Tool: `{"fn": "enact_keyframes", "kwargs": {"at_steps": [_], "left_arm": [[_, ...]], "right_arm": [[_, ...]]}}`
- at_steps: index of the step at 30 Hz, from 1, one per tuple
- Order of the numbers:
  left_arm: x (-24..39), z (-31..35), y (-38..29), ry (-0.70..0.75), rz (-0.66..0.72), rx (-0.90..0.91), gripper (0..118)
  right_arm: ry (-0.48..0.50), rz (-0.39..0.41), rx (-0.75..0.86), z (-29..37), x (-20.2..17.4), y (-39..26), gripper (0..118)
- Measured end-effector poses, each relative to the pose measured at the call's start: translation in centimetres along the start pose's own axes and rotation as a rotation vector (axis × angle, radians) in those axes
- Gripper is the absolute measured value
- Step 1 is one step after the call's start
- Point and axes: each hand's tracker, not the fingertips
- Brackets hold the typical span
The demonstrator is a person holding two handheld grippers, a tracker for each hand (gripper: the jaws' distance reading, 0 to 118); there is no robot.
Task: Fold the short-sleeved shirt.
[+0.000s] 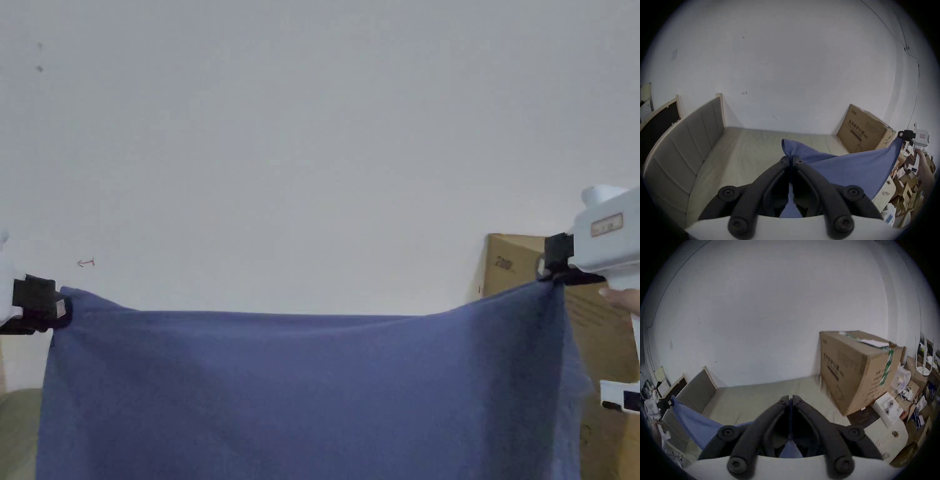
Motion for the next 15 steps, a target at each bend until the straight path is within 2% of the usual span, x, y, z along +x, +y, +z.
{"fn": "enact_keyframes", "kwargs": {"at_steps": [8, 15], "left_arm": [[0.0, -3.1, 5.6, 0.046, 0.035, 0.108, 2], [-0.4, -9.0, 9.0, 0.083, 0.055, 0.207, 2]], "right_arm": [[-0.029, -0.021, 0.111, -1.9, -2.5, 7.1, 1], [-0.063, 0.026, 0.192, -6.6, -4.9, 11.6, 1]]}}
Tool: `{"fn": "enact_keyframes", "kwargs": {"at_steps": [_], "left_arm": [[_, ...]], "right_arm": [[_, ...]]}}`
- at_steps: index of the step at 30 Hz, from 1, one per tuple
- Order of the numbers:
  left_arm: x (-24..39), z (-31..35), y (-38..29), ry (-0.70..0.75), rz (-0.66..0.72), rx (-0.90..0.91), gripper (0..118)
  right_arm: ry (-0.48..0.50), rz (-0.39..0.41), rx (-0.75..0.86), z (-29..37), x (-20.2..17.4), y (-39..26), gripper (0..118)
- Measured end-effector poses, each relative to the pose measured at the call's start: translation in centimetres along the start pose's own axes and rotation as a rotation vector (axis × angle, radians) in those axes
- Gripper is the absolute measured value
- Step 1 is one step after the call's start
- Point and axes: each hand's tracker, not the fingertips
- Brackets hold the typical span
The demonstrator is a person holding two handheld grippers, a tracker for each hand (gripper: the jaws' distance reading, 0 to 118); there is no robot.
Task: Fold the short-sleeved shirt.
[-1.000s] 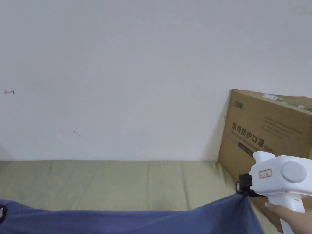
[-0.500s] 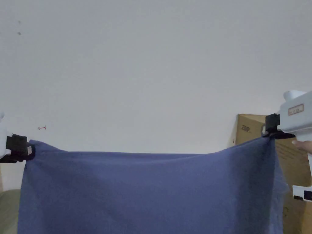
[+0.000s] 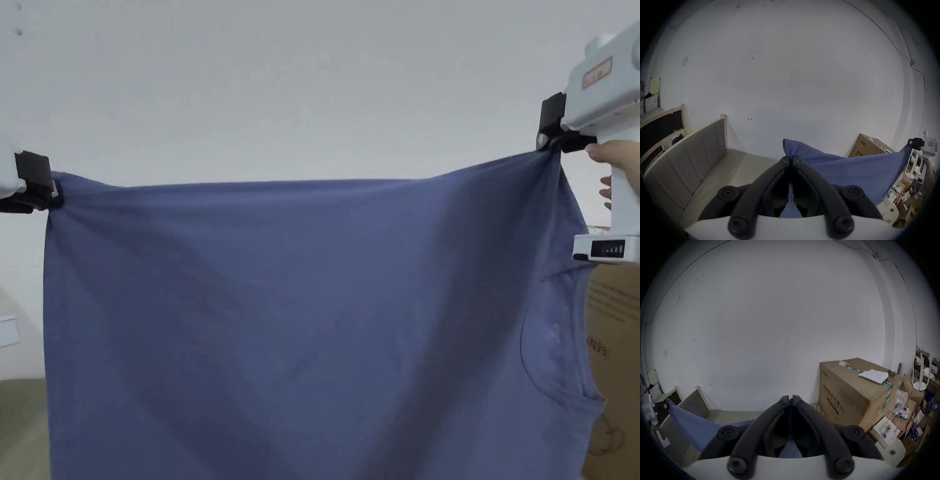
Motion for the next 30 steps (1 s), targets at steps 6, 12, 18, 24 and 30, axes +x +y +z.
{"fn": "enact_keyframes", "kwargs": {"at_steps": [6, 12, 18, 24, 30], "left_arm": [[0.2, -4.6, -1.0, -0.024, 0.079, 0.086, 2], [-0.4, -9.1, -4.7, 0.006, 0.058, 0.06, 2], [-2.7, -11.1, -15.5, 0.069, 0.045, -0.169, 2], [-8.2, -9.3, -33.6, 0.103, 0.106, -0.584, 2], [-12.1, -1.8, -44.3, 0.099, 0.131, -0.876, 2]], "right_arm": [[-0.032, 0.049, 0.061, -4.9, -1.4, 0.0, 1], [-0.04, 0.059, 0.052, -10.8, -0.9, -5.4, 1], [-0.021, 0.0, -0.178, -15.7, 1.3, -19.5, 1], [-0.054, -0.061, -0.62, -13.1, 5.2, -41.9, 1], [0.018, -0.006, -0.924, -3.7, 10.9, -54.8, 1]]}}
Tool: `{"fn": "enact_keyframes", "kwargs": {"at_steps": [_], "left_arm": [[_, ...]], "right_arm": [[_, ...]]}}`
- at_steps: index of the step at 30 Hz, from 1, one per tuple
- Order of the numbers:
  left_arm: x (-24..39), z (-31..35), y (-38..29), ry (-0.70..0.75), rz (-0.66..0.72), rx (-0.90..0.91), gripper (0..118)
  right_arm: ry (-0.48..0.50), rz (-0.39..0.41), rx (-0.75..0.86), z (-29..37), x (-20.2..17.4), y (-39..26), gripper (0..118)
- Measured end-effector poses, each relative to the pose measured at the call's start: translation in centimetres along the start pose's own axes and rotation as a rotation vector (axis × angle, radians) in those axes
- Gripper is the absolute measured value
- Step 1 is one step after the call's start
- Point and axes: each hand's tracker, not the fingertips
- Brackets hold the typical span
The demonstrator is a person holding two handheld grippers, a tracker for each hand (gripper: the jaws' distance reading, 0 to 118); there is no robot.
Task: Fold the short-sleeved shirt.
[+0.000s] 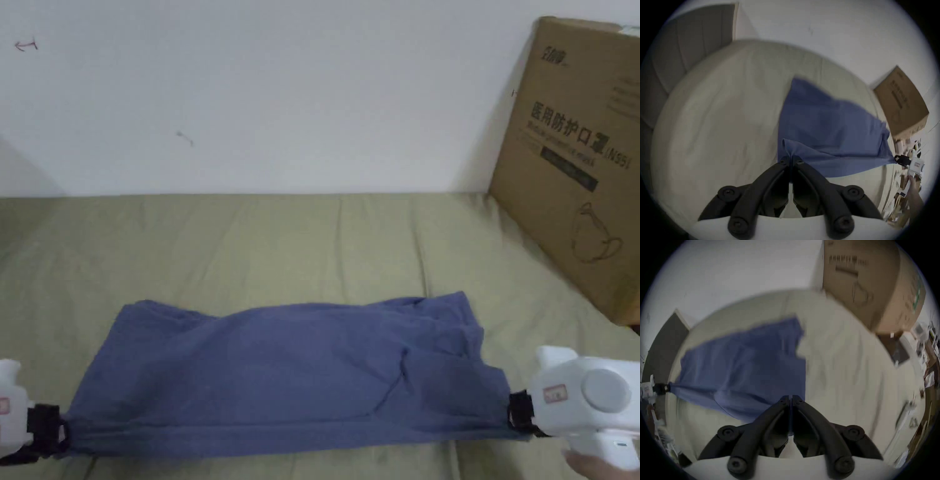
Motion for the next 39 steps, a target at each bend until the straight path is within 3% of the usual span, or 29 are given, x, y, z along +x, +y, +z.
{"fn": "enact_keyframes", "kwargs": {"at_steps": [4, 13, 21, 28, 33, 36, 38, 39], "left_arm": [[-2.5, 3.2, -6.2, -0.062, 0.046, -0.03, 2], [-2.9, 8.4, -16.5, -0.022, -0.113, -0.223, 2], [-2.5, 10.3, -19.6, 0.0, -0.209, -0.295, 2], [-3.1, 8.3, -19.8, 0.003, -0.156, -0.306, 2], [-3.7, 8.4, -20.5, -0.013, -0.113, -0.272, 9], [-4.4, 9.2, -20.9, -0.057, -0.03, -0.238, 20], [-4.5, 10.1, -20.9, -0.119, 0.048, -0.228, 60], [-4.3, 10.5, -20.9, -0.148, 0.076, -0.229, 90]], "right_arm": [[0.098, -0.059, -0.058, 2.7, 3.6, -7.9, 1], [0.097, 0.008, -0.157, 8.5, 5.1, -19.1, 1], [0.052, 0.203, -0.264, 10.5, 4.0, -21.8, 1], [0.008, 0.202, -0.305, 8.2, 3.0, -21.5, 2], [0.005, 0.143, -0.338, 8.4, 2.5, -21.2, 7], [-0.001, 0.092, -0.338, 9.3, 2.3, -21.1, 11], [-0.003, 0.091, -0.34, 10.0, 1.9, -20.7, 27], [-0.003, 0.101, -0.328, 10.7, 1.7, -20.5, 49]]}}
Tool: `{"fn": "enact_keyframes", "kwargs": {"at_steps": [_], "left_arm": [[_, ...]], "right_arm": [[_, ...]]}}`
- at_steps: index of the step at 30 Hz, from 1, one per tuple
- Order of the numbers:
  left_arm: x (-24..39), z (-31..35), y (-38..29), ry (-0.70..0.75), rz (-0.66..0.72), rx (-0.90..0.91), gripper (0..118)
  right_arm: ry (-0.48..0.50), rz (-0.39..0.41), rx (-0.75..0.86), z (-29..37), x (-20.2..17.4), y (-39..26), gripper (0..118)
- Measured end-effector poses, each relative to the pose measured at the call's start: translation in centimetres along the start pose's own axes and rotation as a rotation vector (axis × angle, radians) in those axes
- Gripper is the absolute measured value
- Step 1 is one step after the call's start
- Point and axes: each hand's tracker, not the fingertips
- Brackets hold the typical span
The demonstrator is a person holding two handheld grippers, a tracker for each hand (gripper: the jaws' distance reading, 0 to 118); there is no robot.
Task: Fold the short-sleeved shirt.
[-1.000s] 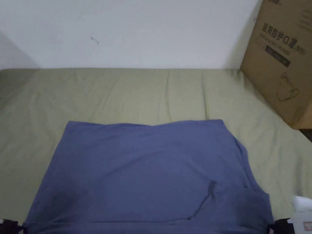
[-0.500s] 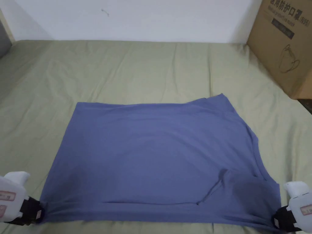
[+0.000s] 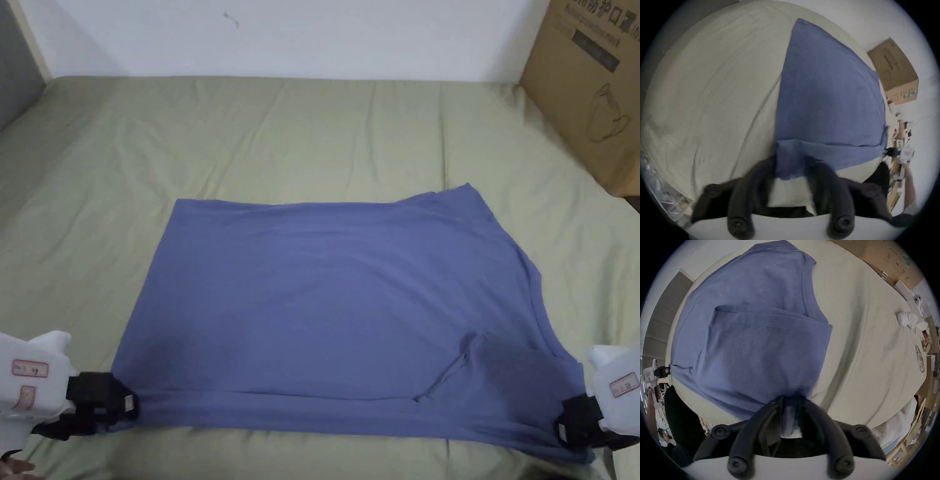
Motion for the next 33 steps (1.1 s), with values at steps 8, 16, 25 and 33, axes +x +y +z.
{"fn": "enact_keyframes", "kwargs": {"at_steps": [8, 16, 25, 33], "left_arm": [[5.4, 5.3, -1.0, 0.11, -0.177, 0.202, 116], [7.5, 7.1, -2.7, 0.28, -0.265, 0.319, 113], [5.3, 5.9, -3.5, 0.217, -0.196, 0.241, 2], [3.4, 2.4, -1.8, 0.26, -0.175, 0.168, 114]], "right_arm": [[-0.001, -0.063, 0.296, 7.6, -2.3, 0.3, 114], [0.052, -0.075, 0.403, 9.1, -4.6, -1.5, 107], [0.257, -0.146, 0.5, 8.8, -5.5, -2.8, 0], [0.252, -0.095, 0.478, 8.7, -6.3, -2.3, 0]]}}
